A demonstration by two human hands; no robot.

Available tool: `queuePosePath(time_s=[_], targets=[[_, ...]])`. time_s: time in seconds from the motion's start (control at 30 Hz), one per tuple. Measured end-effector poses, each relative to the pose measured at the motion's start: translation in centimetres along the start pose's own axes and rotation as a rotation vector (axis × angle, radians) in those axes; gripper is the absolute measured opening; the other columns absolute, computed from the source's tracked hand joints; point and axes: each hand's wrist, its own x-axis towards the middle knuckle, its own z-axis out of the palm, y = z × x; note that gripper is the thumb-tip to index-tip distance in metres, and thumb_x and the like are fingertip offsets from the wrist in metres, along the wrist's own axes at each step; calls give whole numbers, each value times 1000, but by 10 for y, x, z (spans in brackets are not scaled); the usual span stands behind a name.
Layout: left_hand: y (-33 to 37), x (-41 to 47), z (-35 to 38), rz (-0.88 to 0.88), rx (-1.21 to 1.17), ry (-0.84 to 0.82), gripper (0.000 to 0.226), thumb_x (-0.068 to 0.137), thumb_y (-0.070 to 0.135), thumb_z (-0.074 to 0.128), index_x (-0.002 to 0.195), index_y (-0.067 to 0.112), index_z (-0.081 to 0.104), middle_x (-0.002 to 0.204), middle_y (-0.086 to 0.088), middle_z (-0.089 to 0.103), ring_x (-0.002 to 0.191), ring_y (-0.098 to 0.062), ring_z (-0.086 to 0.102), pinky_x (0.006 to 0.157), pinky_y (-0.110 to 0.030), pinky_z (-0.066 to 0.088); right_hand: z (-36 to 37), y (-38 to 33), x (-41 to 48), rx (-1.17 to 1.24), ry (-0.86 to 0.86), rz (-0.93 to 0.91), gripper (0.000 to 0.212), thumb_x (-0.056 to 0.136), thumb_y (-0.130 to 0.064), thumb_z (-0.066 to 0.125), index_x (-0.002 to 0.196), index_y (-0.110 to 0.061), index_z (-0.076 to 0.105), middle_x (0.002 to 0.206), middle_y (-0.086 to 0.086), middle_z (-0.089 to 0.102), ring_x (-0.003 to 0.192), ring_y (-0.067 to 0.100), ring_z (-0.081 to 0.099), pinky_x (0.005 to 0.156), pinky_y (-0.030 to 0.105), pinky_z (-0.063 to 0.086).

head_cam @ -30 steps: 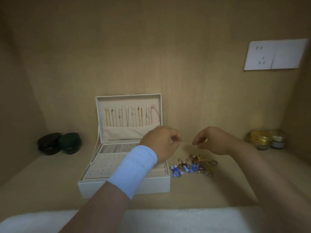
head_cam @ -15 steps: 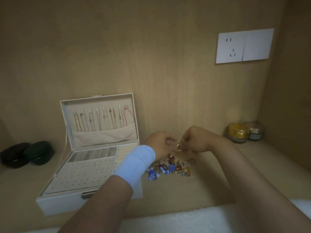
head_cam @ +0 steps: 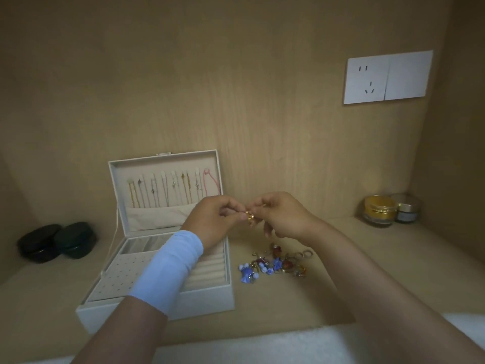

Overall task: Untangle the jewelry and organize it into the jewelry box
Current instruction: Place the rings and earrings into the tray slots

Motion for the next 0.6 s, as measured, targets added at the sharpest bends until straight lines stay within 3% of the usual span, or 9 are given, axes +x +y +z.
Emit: queuePosePath(time_s=[0.1, 0.2, 0.27, 0.33, 0.43, 0.6], targets=[[-5, -12, -18, -49, -88, 66, 4, 82, 18, 75, 79, 20, 74, 76, 1, 75, 61, 0, 61, 67, -23, 44, 18, -14, -6, 27, -21, -104, 12, 92, -12, 66, 100, -10, 75, 85, 7, 73, 50, 5, 53, 44, 13, 39], [-11, -26, -31, -110, -192, 79, 3, 83, 12, 73, 81, 12, 74, 72, -1, 75, 61, -2, 62, 64, -19, 46, 34, -19, -11, -79, -46, -219, 7, 84, -21, 79, 88, -26, 76, 71, -15, 70, 49, -9, 54, 53, 6, 37], [-18, -33, -36, -141, -224, 89, 3, 83, 13, 75, 80, 12, 76, 73, -8, 75, 63, -10, 60, 65, -22, 48, 42, -18, -11, -110, -30, -240, 10, 82, -23, 81, 86, -30, 75, 64, -21, 67, 49, -13, 53, 51, 3, 35], [-24, -39, -40, -156, -228, 90, 6, 83, 16, 75, 79, 11, 77, 71, -6, 74, 62, -10, 61, 63, -19, 49, 53, -16, -8, -76, -10, -238, 15, 83, -22, 81, 97, -23, 77, 76, -13, 70, 49, -12, 54, 55, 4, 36], [-32, -41, -44, -157, -106, 65, 10, 84, 24, 74, 78, 17, 77, 66, 11, 71, 60, 6, 63, 60, -7, 44, 66, -8, -6, -108, 30, -239, 15, 84, -20, 78, 99, -20, 78, 81, -5, 75, 57, -7, 59, 59, 11, 44], [-44, -35, -42, -152, 133, 78, 5, 82, 36, 73, 85, 33, 74, 82, 12, 71, 83, -3, 65, 81, -23, 49, 79, 5, -3, -229, 96, -254, 8, 83, -22, 78, 88, -26, 81, 74, -12, 74, 70, -1, 68, 70, 19, 55]])
